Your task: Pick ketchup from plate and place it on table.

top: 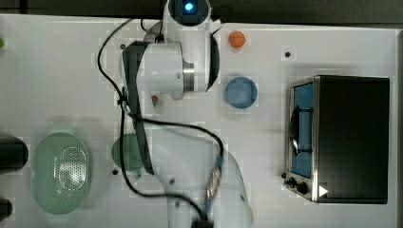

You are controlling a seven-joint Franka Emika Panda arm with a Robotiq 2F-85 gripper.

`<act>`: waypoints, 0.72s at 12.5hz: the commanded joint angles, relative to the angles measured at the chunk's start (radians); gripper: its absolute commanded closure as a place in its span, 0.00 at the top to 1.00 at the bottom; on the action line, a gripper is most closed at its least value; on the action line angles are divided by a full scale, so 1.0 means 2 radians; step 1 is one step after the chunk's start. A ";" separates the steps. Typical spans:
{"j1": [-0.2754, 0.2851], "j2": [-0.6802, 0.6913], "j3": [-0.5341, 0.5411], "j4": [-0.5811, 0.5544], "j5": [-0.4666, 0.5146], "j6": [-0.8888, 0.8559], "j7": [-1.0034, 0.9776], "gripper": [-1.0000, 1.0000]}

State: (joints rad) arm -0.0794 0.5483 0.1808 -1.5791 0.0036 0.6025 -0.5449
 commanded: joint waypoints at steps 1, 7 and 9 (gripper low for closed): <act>-0.038 -0.075 -0.009 -0.043 0.006 -0.019 0.002 0.60; -0.052 -0.187 -0.024 -0.225 0.005 0.023 0.006 0.60; -0.052 -0.208 -0.033 -0.284 0.005 0.039 0.006 0.60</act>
State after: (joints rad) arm -0.1819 0.1185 0.1093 -2.1113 0.0057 0.6782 -0.5435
